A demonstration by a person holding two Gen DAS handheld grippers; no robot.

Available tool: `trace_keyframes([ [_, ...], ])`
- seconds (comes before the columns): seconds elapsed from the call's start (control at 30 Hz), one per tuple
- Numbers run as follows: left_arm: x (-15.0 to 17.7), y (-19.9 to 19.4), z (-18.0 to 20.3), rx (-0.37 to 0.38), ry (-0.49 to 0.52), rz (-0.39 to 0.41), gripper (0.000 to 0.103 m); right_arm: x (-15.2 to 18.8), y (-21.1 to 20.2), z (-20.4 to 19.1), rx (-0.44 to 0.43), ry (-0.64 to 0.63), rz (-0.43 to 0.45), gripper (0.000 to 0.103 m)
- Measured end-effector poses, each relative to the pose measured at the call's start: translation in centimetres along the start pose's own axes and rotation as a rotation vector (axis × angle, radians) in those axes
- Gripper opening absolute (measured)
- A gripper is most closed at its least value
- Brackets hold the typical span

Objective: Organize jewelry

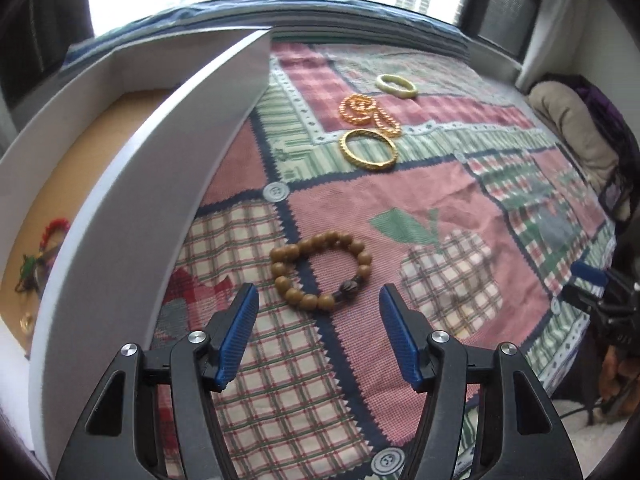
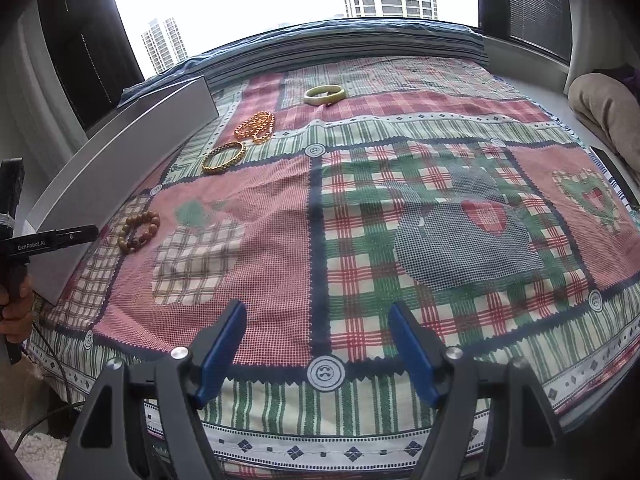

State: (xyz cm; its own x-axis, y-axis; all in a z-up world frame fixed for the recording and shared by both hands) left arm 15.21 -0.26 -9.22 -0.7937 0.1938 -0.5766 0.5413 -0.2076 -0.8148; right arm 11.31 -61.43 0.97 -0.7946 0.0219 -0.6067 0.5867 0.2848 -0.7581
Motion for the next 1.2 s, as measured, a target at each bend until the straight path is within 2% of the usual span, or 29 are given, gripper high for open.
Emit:
trace_keyframes([
  [0.13, -0.5, 2.4, 2.8, 0.008, 0.177, -0.022, 0.065, -0.1, -0.1, -1.2, -0.036, -0.009, -0.009, 0.075],
  [0.23, 0.0, 4.6, 3.0, -0.016, 0.248, -0.069, 0.065, -0.1, -0.7, -1.4, -0.036, -0.017, 0.006, 0.075],
  [0.3, 0.5, 5.7, 2.9, 0.002, 0.284, -0.102, 0.066, 0.0, -0.9, -1.2, -0.032, -0.015, 0.005, 0.075],
  [0.33, 0.6, 5.6, 2.8, 0.027, 0.279, -0.085, 0.063, 0.0, -0.9, -1.1, -0.029, -0.013, 0.003, 0.075],
  [0.4, 0.6, 5.6, 2.5, 0.089, 0.261, -0.108, 0.047, 0.1, -0.8, -0.7, -0.025, -0.004, -0.002, 0.075],
  [0.43, 0.5, 5.6, 2.4, 0.093, 0.259, -0.116, 0.026, 0.1, -0.7, -0.6, -0.025, 0.002, -0.004, 0.075],
  [0.47, 0.4, 5.6, 2.4, 0.103, 0.255, -0.129, 0.012, 0.1, -0.6, -0.5, -0.028, 0.008, -0.007, 0.075],
  [0.53, 0.4, 5.5, 2.1, 0.136, 0.225, -0.147, 0.011, -0.1, -0.6, -0.4, -0.033, 0.012, -0.009, 0.075],
  [0.6, 0.4, 5.3, 1.8, 0.135, 0.19, -0.145, 0.011, -0.4, -0.6, -0.5, -0.04, 0.008, -0.01, 0.075],
  [0.7, 0.2, 4.3, 0.5, 0.167, 0.067, -0.139, 0.011, -1.4, -0.9, -0.3, -0.082, 0.022, -0.023, 0.075],
  [0.8, -0.3, 2.6, -1.1, 0.224, -0.07, -0.119, 0.011, -3.6, -0.8, 0.0, -0.122, 0.029, -0.05, 0.075],
  [0.9, -0.9, 0.8, -2.2, 0.278, -0.17, -0.084, 0.011, -7.0, 0.3, -0.8, -0.168, -0.017, -0.092, 0.075],
  [0.97, -1.2, -0.1, -2.7, 0.305, -0.226, -0.069, 0.011, -9.6, 1.8, -2.3, -0.217, -0.071, -0.116, 0.075],
  [1.03, -1.6, -0.8, -3.3, 0.325, -0.273, -0.059, 0.011, -12.1, 4.1, -4.8, -0.24, -0.167, -0.137, 0.075],
  [1.1, -1.8, -1.6, -3.8, 0.34, -0.32, -0.052, 0.011, -14.0, 7.1, -7.8, -0.304, -0.272, -0.178, 0.075],
  [1.17, -2.1, -2.3, -4.4, 0.359, -0.366, -0.045, 0.011, -15.5, 10.5, -10.7, -0.319, -0.371, -0.204, 0.074],
  [1.2, -2.3, -2.7, -4.7, 0.361, -0.384, -0.04, 0.011, -16.0, 12.1, -12.0, -0.317, -0.413, -0.222, 0.071],
])
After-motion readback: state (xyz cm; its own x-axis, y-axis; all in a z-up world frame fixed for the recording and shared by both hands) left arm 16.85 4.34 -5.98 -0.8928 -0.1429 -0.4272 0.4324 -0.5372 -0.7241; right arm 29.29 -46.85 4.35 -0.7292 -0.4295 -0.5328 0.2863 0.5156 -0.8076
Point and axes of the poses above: each gripper's, at about its wrist camera, not at the fingertips, and y roughly the way its jaws point, z to its right, x to its underside, the point moved 2 cm from there along y, roughly the way its jaws point, and after that the axes turned 2 degrees about -x, right-handed, at the moved point
